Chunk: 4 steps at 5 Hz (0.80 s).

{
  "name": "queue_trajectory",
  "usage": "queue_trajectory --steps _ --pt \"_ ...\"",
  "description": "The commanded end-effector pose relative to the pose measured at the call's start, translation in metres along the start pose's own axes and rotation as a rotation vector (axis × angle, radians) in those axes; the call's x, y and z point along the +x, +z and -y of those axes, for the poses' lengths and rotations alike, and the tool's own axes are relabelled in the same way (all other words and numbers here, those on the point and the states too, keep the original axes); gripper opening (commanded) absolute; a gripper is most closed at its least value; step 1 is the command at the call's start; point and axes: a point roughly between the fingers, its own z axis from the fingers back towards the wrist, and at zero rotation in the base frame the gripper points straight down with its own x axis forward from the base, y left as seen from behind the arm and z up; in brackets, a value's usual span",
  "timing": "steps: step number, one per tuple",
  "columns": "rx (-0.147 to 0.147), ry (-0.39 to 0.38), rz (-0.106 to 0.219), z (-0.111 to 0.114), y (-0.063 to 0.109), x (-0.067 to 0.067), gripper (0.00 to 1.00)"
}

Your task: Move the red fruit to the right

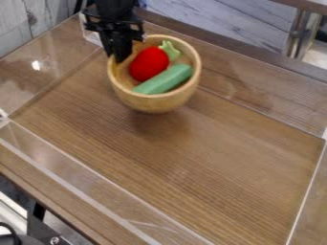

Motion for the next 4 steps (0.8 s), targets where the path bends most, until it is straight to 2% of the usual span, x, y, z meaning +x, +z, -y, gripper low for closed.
queue_trajectory --steps 1,2,3,4 --pt "0.016 -0.044 0.098 0.033 0.037 0.019 0.00" --pt "0.021 -0.071 0.112 0.032 0.053 0.021 0.00" --pt "0.037 -0.030 0.132 0.041 0.062 0.017 0.00" --pt "0.050 -0.003 0.139 0.054 0.066 0.005 0.00"
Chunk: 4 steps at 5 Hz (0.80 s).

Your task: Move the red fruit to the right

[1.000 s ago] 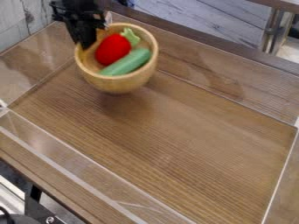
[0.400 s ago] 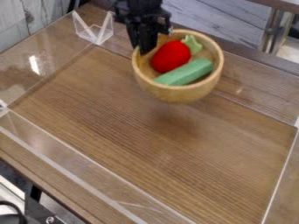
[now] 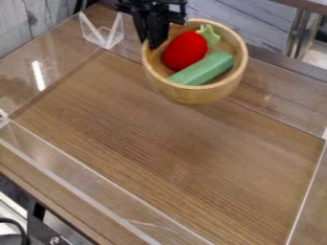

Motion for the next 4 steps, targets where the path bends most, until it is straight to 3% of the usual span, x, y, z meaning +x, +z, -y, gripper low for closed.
queue_trajectory --steps 1,3,4 --pt "0.021 -0.025 0.078 0.013 0.026 0.008 0.00" --pt "0.026 -0.079 0.078 0.040 0.026 0.009 0.00" --pt "0.037 -0.060 0.080 0.050 0.013 0.010 0.00"
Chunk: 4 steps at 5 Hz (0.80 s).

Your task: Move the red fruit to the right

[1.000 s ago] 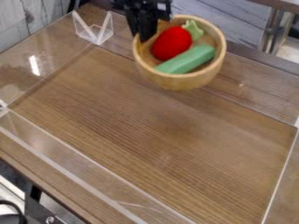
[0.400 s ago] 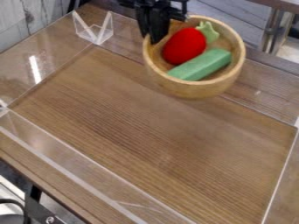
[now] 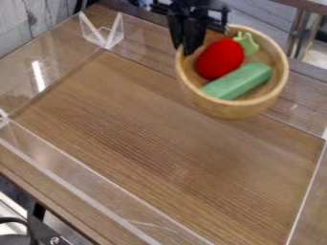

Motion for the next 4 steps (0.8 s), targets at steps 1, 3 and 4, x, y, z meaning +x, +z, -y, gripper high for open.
queue_trajectory --steps 1,3,4 --pt "0.024 0.018 0.076 0.010 0.009 0.006 0.00" --pt "0.058 0.118 0.079 0.020 0.005 0.010 0.00" --pt "0.071 0.172 0.087 0.023 -0.001 0.007 0.00"
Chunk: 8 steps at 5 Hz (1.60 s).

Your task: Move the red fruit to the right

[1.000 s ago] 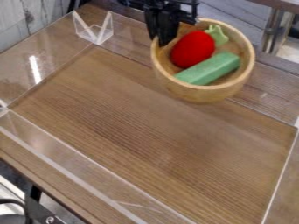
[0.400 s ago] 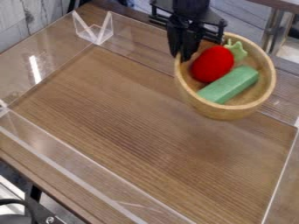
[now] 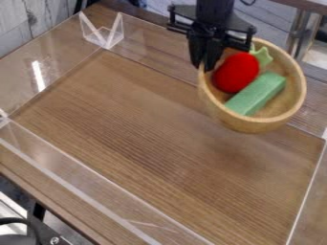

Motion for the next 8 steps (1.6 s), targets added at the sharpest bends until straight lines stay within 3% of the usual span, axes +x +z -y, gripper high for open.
queue_trajectory --steps 1,3,4,6,8 --pt "0.001 0.068 0.067 0.002 0.012 0.003 0.00" --pt "-0.023 0.027 0.025 0.063 -0.004 -0.039 0.00" --pt "-0.040 -0.002 0.019 0.087 -0.008 -0.044 0.00" --pt "-0.047 0.036 0.018 0.077 -0.014 -0.044 0.00" --pt "-0.064 -0.013 0.015 0.075 -0.024 -0.036 0.00"
